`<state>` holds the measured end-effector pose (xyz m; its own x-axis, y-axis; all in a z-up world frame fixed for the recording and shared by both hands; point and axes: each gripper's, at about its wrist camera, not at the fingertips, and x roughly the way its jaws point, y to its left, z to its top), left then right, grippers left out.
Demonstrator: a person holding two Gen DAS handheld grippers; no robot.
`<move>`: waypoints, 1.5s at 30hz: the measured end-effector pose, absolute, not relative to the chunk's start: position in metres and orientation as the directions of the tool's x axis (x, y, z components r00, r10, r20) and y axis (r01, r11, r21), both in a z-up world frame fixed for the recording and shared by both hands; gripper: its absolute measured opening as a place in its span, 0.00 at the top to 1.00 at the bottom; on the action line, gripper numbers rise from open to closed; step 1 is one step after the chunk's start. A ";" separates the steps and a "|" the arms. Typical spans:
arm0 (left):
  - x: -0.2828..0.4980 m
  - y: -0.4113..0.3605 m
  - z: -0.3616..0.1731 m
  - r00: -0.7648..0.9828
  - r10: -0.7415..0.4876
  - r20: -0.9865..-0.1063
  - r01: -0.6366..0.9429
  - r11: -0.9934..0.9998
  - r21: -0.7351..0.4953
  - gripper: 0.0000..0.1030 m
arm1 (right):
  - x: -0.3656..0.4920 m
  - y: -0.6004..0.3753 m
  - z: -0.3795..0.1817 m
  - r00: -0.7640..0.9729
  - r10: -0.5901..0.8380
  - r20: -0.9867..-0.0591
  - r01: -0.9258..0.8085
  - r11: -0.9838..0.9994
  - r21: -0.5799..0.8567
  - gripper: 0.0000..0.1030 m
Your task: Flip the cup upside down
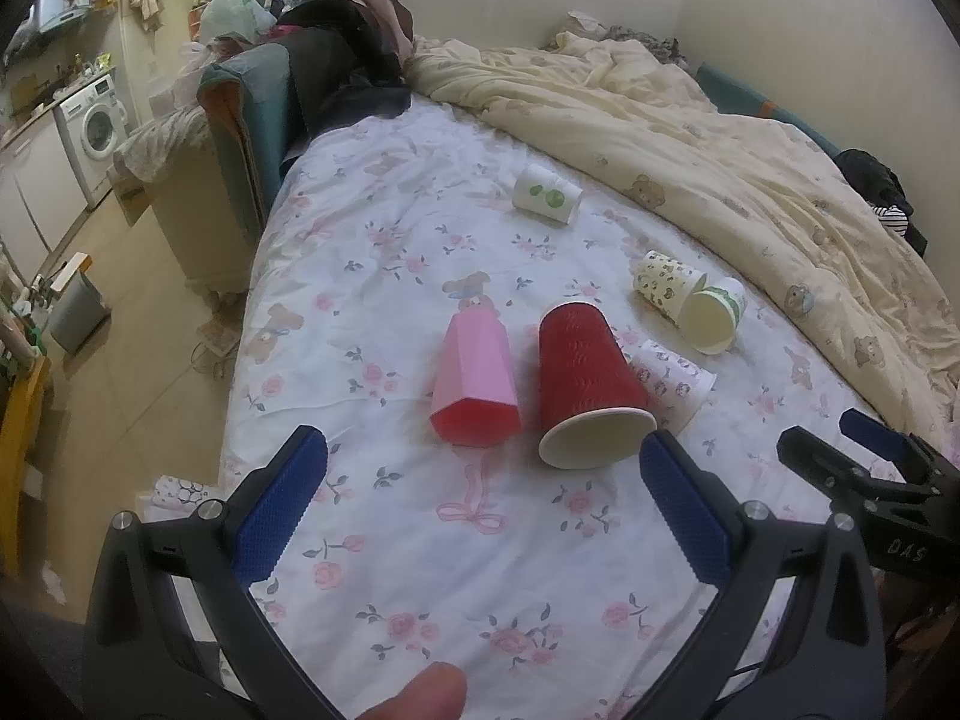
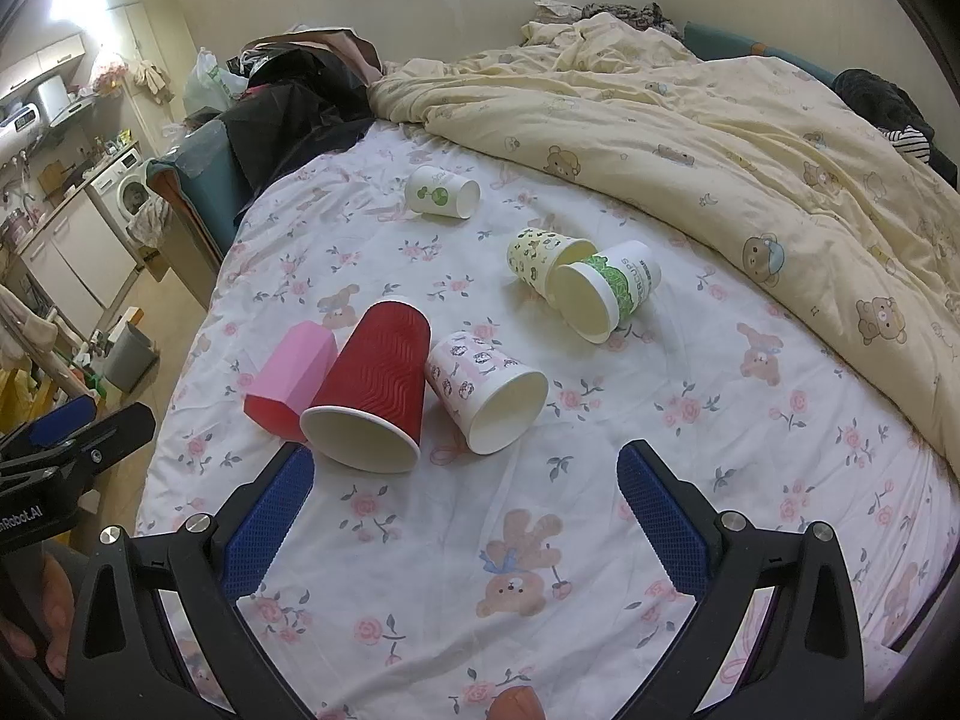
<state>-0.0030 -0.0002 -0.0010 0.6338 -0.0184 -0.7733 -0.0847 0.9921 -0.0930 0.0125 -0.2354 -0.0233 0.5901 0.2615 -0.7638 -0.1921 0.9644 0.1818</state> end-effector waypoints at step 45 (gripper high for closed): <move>0.155 -0.013 -0.042 0.471 -0.047 -0.881 -0.065 0.994 -0.088 0.00 | 0.249 -0.379 -0.136 0.328 0.469 -0.820 0.343 0.750 0.565 0.16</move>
